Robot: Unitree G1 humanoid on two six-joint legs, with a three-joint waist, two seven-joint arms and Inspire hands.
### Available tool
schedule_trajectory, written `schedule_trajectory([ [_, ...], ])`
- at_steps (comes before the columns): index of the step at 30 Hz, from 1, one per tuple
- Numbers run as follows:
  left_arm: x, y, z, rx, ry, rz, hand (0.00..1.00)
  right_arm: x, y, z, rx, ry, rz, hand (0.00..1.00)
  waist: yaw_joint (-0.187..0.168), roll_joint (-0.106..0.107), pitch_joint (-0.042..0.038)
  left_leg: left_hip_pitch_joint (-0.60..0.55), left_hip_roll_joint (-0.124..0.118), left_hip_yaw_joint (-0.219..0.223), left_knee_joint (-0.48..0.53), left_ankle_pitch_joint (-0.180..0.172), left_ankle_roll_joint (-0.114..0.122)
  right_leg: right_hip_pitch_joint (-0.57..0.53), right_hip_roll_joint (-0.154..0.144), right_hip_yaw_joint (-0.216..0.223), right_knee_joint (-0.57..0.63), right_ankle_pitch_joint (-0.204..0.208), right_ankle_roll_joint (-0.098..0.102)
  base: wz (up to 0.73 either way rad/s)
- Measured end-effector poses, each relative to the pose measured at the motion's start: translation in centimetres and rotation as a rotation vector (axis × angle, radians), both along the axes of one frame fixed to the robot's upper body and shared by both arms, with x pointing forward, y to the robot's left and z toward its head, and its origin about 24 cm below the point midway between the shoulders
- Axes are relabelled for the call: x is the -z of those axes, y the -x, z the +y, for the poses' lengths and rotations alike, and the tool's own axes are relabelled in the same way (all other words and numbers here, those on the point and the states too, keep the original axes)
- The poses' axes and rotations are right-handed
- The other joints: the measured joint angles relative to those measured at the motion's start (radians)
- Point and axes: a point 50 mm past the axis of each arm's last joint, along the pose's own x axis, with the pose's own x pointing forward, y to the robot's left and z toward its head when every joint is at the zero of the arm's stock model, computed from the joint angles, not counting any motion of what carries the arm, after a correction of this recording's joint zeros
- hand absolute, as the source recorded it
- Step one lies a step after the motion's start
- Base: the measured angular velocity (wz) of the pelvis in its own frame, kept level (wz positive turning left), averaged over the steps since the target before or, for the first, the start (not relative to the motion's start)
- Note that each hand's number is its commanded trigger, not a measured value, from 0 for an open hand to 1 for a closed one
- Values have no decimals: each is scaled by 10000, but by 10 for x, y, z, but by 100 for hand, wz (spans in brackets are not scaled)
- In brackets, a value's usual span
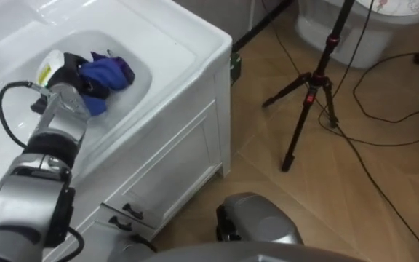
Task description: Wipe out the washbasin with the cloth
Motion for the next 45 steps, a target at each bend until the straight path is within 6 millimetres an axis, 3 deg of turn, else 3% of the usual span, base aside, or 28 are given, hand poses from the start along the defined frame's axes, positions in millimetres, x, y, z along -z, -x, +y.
schedule_trajectory([
  [3, -1, -1, -3, 453, -635, 79, 100, -1, -4, -4, -291, 188, -200, 0, -116, -15, 9, -2, -205, -94, -51, 20, -26, 6, 511, 825, -86, 232, -89, 0],
  [6, -6, -5, -6, 643, -660, -186, 100, -1, -9, -3, -357, 161, -409, 0, -226, -62, 37, -98, -543, -175, -319, 30, -7, -16, 876, 1573, -106, 377, 17, 3],
  [9, -9, -7, -10, 822, -711, -326, 100, -1, -16, -5, -482, 199, -732, 0, -300, -91, 60, -73, -818, -302, -1015, 36, 36, -69, 1104, 2070, -96, 468, 170, -1],
  [11, -9, -8, -12, 928, -744, -345, 100, -1, -19, -6, -548, 211, -821, 0, -313, 33, 64, 51, -810, -432, -1724, -64, 83, -130, 1196, 2123, -72, 453, 310, -20],
  [12, -9, -8, -12, 973, -794, -318, 100, -1, -21, -4, -593, 161, -895, 0, -287, 81, 53, 153, -808, -256, -1736, -19, 209, -322, 995, 1874, 34, 435, 394, -42],
  [13, -11, -9, -10, 956, -883, -351, 100, 0, -24, -2, -673, 71, -1018, 0, -248, 20, 57, 213, -815, 38, -1737, -70, 296, -539, 8, 705, 117, 419, 402, -47],
  [14, -12, -9, -7, 901, -978, -323, 100, 0, -25, -1, -713, 29, -1056, 0, -217, 8, 66, 236, -793, 192, -1727, -73, 301, -587, -660, -62, 184, 377, 471, -49],
  [15, -12, -8, -2, 808, -1167, -245, 100, 0, -24, -1, -831, -2, -1032, 0, -210, 7, 79, 243, -699, 339, -1703, -73, 300, -602, -1603, -1231, 294, 217, 549, -40],
  [16, -12, -8, 2, 713, -1345, -147, 100, 0, -22, -2, -1037, 26, -930, 0, -187, 18, 87, 232, -521, 442, -1634, -72, 297, -613, -2037, -1802, 385, 115, 545, -29],
  [17, -12, -8, 4, 674, -1396, -124, 100, -1, -22, -3, -1084, 61, -922, 0, -187, 31, 89, 227, -449, 453, -1595, -71, 293, -622, -2091, -1893, 427, 47, 555, -15],
  [19, -8, -5, 7, 477, -1450, 22, 100, -4, -15, -11, -1188, 307, -518, 0, -224, 110, 190, 261, -434, 457, -1598, -67, 280, -715, -1887, -1599, 551, -23, 517, 0],
  [22, -2, -3, 4, 381, -1232, 210, 100, -6, -13, -17, -1279, 491, -333, 0, -266, 262, 158, 274, -491, 478, -1778, -59, 266, -797, -1641, -1188, 547, -45, 478, 11],
  [25, 5, 2, 7, 189, -942, 533, 100, -5, -29, -18, -1480, 560, -557, 0, -300, 291, 150, -243, -458, 101, -1028, 101, 86, -817, -1338, -878, 446, -49, 470, 15],
  [29, 18, 10, 7, -53, -602, 1050, 100, -6, -36, -20, -1471, 755, -838, 0, -139, 314, 129, -417, -465, -110, -1005, 94, 92, -857, -1072, -697, 402, -53, 464, -1],
  [31, 25, 17, 12, -342, -441, 1474, 100, -7, -36, -21, -1442, 805, -860, 0, 196, 432, 39, -185, -505, -111, -1562, 26, 112, -1007, -1028, -673, 352, -53, 463, -26],
  [32, 27, 20, 14, -469, -409, 1568, 100, -6, -36, -20, -1460, 793, -841, 0, 256, 441, 39, -17, -500, -46, -1800, 140, 110, -1025, -1030, -686, 367, -52, 465, -36],
  [33, 34, 29, 19, -733, -344, 1761, 100, -5, -35, -18, -1494, 685, -783, 0, 342, 337, -21, 221, -503, 172, -1869, 155, 110, -997, -1143, -705, 405, -46, 477, -31],
  [34, 40, 37, 22, -927, -234, 1962, 100, -6, -28, -16, -1469, 571, -662, 0, 506, 265, -149, 340, -494, 355, -1873, 154, 110, -957, -1395, -990, 478, -52, 492, -28],
  [35, 43, 41, 24, -1033, -149, 2053, 100, -6, -26, -16, -1469, 554, -659, 0, 580, 281, -210, 378, -468, 476, -1839, 153, 111, -906, -1588, -1159, 558, -74, 527, -22],
  [36, 46, 46, 27, -1244, 6, 2104, 100, -6, -21, -14, -1427, 516, -582, 0, 709, 241, -244, 440, -428, 576, -1700, 147, 122, -889, -1996, -1476, 1032, -340, 628, 4],
  [37, 46, 47, 30, -1377, 98, 2061, 100, -5, -12, -10, -1321, 413, -419, 0, 742, 113, -267, 432, -335, 646, -1373, 126, 157, -887, -2413, -1667, 1776, -959, 862, 22],
  [38, 47, 49, 33, -1427, 83, 2070, 100, -4, -6, -6, -1230, 342, -249, 0, 744, -22, -334, 405, -299, 672, -1230, 124, 158, -790, -2568, -1665, 2164, -1266, 917, 40],
  [39, 48, 55, 39, -1592, -1, 1981, 100, -1, -2, 2, -1108, 167, -104, 0, 819, -219, -519, 250, -202, 630, -1027, 78, 93, -651, -2622, -1540, 2404, -1973, 628, 31],
  [40, 48, 60, 46, -1839, -1, 1787, 100, 1, -8, 6, -1122, 100, -285, 0, 834, -133, -465, 30, -22, 415, -977, 38, 99, -684, -2342, -1653, 2221, -2195, 639, 21],
  [42, 50, 67, 52, -2130, 108, 1970, 100, 0, -17, 4, -1144, 236, -670, 0, 954, 71, -410, -67, 1, 225, -1076, 80, 79, -588, -2019, -1718, 1820, -2155, 528, 8],
  [43, 55, 74, 55, -2325, 177, 2135, 100, -2, -19, -1, -1103, 375, -783, 0, 1059, 124, -400, -39, -79, 226, -1035, 97, 84, -462, -1998, -1748, 1618, -2018, 273, 0],
  [45, 60, 86, 61, -2735, 272, 2326, 100, -5, -20, -6, -999, 553, -906, 0, 1159, 138, -390, -55, -165, 208, -866, 104, 80, -239, -1988, -1770, 1355, -1651, 27, 2],
])
